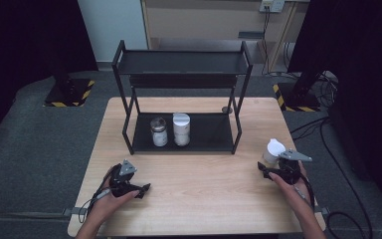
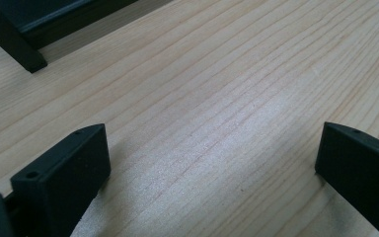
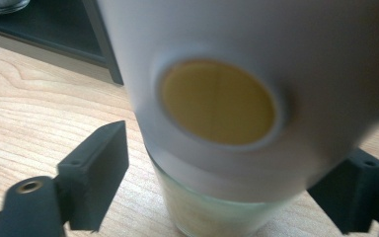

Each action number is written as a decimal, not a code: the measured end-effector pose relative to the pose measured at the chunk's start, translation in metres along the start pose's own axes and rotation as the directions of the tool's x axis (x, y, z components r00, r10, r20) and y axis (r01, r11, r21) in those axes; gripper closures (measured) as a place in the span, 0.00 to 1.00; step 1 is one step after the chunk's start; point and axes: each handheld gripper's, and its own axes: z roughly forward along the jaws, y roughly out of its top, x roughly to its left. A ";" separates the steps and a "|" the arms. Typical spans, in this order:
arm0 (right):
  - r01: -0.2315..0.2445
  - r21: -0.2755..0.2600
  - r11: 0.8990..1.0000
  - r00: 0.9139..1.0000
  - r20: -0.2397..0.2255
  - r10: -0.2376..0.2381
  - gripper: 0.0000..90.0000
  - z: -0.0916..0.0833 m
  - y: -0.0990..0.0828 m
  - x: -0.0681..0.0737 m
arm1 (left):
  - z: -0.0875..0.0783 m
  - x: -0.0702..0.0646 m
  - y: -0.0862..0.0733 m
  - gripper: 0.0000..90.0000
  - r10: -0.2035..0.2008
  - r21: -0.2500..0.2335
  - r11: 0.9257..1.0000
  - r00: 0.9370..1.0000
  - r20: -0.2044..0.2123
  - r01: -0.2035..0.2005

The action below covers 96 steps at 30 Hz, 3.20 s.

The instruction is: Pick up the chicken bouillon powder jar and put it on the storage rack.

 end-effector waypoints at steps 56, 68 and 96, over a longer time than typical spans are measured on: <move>0.135 -0.037 0.990 0.968 -0.209 -0.140 0.35 -0.008 0.030 0.085 | 0.000 0.000 0.000 0.00 0.000 0.000 1.000 1.000 0.000 0.000; 0.156 -0.028 0.987 0.963 -0.218 -0.158 0.36 0.011 0.049 0.109 | 0.000 0.000 0.000 0.00 0.001 0.000 1.000 1.000 0.000 -0.001; 0.171 -0.025 0.985 0.969 -0.178 -0.173 0.35 0.038 0.084 0.141 | 0.000 0.000 0.000 0.00 0.000 0.000 1.000 1.000 0.000 0.000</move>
